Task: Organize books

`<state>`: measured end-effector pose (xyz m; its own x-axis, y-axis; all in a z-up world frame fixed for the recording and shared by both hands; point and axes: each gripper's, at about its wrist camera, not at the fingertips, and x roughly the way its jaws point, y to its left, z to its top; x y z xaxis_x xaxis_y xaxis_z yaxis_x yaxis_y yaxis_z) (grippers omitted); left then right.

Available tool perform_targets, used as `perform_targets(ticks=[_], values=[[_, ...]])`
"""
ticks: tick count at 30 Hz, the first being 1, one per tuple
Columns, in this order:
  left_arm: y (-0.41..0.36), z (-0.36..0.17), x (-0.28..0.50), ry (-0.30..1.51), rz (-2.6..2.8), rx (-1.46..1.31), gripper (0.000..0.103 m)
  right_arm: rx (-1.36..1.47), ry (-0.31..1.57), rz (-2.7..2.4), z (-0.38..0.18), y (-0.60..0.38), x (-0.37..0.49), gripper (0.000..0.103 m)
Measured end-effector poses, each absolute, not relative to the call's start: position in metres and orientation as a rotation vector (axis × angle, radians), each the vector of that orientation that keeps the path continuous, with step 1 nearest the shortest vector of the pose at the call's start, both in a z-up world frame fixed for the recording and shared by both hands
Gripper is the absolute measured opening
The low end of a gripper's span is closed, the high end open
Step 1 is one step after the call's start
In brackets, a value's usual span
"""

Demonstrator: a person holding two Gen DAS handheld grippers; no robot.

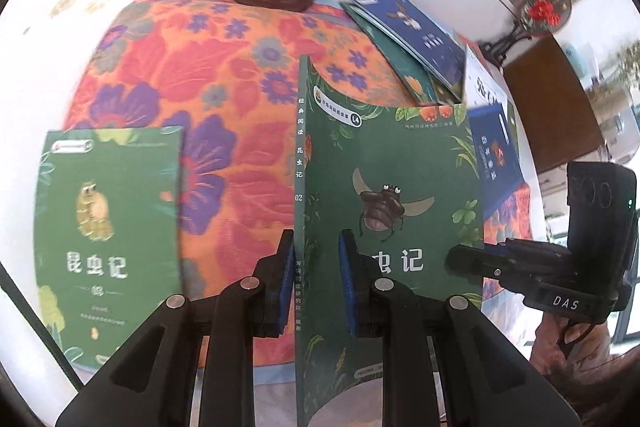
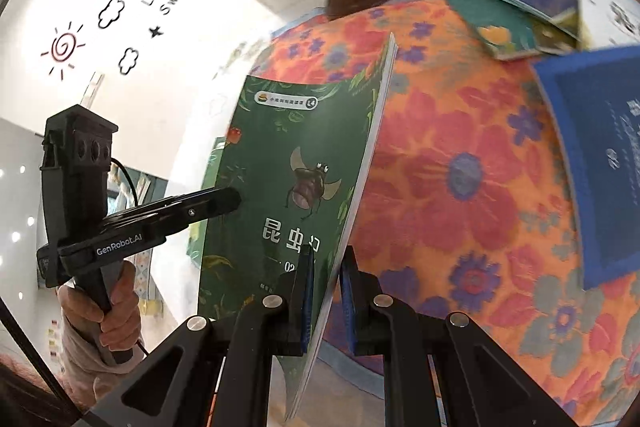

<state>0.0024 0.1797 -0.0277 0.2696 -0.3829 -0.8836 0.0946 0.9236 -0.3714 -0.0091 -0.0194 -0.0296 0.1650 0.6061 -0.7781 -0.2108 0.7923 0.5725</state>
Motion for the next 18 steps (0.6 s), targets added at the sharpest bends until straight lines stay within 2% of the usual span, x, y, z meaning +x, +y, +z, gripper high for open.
perform_targets(ticks=[18], values=[[0.274,-0.025,-0.007,1.220,-0.164,-0.319,0.017,0.327,1.308,0.721,-0.037,0.087,0.021,0.012]])
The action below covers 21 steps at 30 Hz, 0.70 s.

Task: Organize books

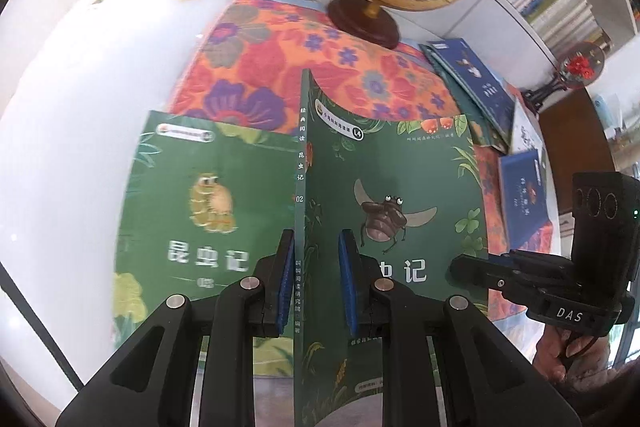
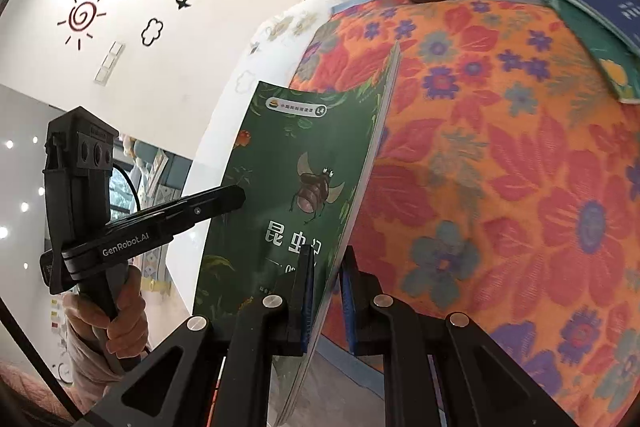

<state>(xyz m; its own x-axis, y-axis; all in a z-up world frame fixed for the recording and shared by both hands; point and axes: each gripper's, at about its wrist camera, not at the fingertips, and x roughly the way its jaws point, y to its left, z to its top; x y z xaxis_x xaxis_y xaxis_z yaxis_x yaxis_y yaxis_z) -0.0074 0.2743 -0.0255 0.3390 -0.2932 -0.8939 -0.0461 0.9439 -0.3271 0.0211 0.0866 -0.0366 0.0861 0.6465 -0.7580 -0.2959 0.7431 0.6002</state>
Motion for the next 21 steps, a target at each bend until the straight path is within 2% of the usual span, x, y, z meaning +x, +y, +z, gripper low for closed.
perform_targets(ticks=[21], values=[[0.355,-0.046,-0.007,1.199,-0.041,-0.349,0.017,0.309,1.351,0.800,-0.064,0.174,0.034,0.012]])
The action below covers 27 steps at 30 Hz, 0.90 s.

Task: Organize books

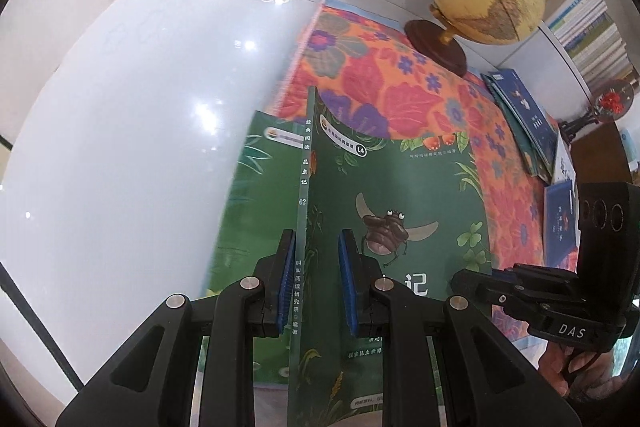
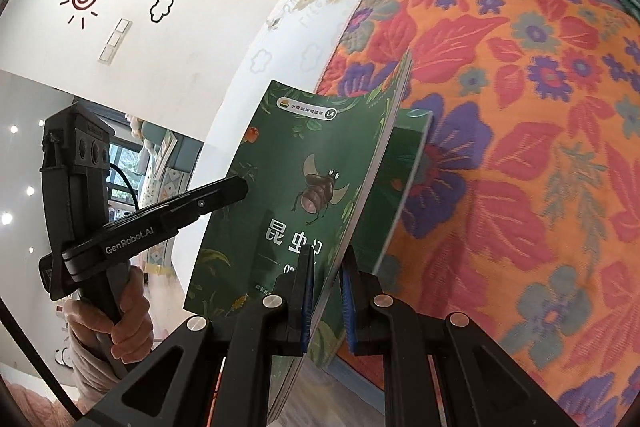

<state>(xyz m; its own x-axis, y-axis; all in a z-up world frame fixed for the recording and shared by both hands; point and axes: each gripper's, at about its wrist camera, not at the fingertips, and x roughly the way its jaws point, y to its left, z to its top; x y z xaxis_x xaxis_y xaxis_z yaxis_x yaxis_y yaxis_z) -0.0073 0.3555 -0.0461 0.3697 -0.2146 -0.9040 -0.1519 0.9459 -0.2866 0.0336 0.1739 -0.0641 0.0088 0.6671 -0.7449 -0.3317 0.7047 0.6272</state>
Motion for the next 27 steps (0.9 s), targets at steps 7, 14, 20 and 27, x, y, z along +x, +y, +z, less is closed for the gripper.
perform_targets(ticks=[7,14,20,27], values=[[0.374,-0.068,0.001,1.226,-0.009,-0.336,0.017,0.317,1.360,0.795,-0.078,0.191,0.036,0.012],[0.373,-0.088,0.006,1.258,0.020,-0.308,0.017,0.342,1.383,0.734,-0.096,0.194,0.034,0.012],[0.379,-0.093,0.007,1.269,0.055,-0.307,0.022,0.384,1.439,0.696,-0.114,0.191,0.034,0.012],[0.377,-0.099,0.009,1.300,0.113,-0.245,0.024,0.432,1.438,0.680,-0.115,0.184,0.032,0.013]])
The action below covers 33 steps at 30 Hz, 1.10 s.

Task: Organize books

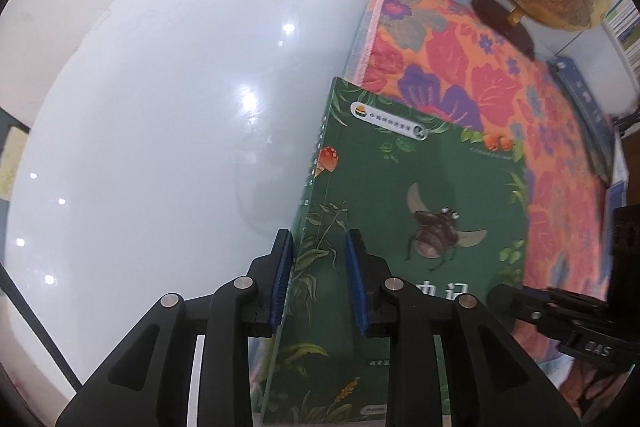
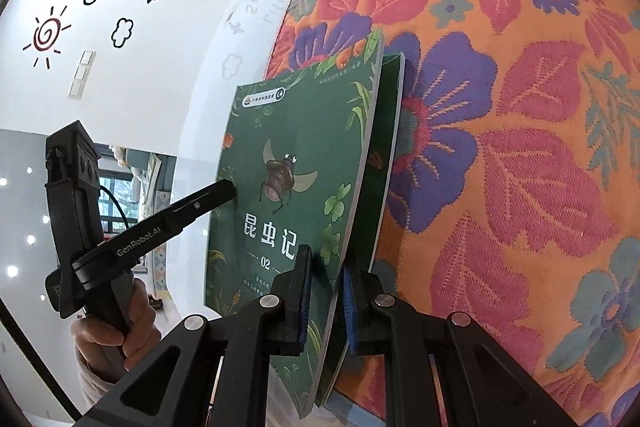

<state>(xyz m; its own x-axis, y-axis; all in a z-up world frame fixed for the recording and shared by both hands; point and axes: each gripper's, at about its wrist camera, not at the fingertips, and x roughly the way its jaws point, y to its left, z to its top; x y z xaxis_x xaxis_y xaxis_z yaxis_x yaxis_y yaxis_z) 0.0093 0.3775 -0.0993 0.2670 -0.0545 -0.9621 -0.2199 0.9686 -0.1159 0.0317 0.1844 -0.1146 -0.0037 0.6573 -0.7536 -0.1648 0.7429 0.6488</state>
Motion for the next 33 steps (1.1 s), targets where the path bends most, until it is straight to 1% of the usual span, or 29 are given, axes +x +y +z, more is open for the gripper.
perform_targets(ticks=[6,9,13,17,20,22,26,30,31,32,33], values=[[0.368,-0.099,0.012,1.309,0.145,-0.165,0.025,0.448,1.435,0.676,-0.116,0.180,0.031,0.013],[0.370,-0.099,0.012,1.313,0.152,-0.172,0.027,0.456,1.454,0.659,-0.116,0.172,0.031,0.013],[0.371,-0.099,0.012,1.322,0.160,-0.190,0.027,0.423,1.482,0.591,-0.117,0.159,0.031,0.014],[0.365,-0.100,0.017,1.328,0.177,-0.148,0.027,0.434,1.484,0.610,-0.122,0.152,0.031,0.014],[0.360,-0.097,0.023,1.366,0.221,-0.149,0.027,0.425,1.486,0.620,-0.121,0.151,0.031,0.014],[0.356,-0.087,0.025,1.362,0.240,-0.146,0.027,0.443,1.493,0.635,-0.119,0.148,0.029,0.014],[0.327,-0.050,0.033,1.298,0.203,-0.105,0.027,0.567,1.419,0.663,-0.100,0.111,0.034,0.014],[0.265,-0.011,0.058,1.217,0.110,-0.013,0.027,0.662,1.306,0.617,-0.073,0.045,0.043,0.015],[0.247,-0.005,0.065,1.198,0.070,0.001,0.028,0.684,1.285,0.595,-0.069,0.027,0.044,0.017],[0.226,-0.001,0.074,1.182,0.023,0.013,0.030,0.713,1.258,0.554,-0.065,0.000,0.045,0.020],[0.210,0.001,0.082,1.171,-0.015,0.023,0.031,0.736,1.239,0.512,-0.063,-0.021,0.045,0.030]])
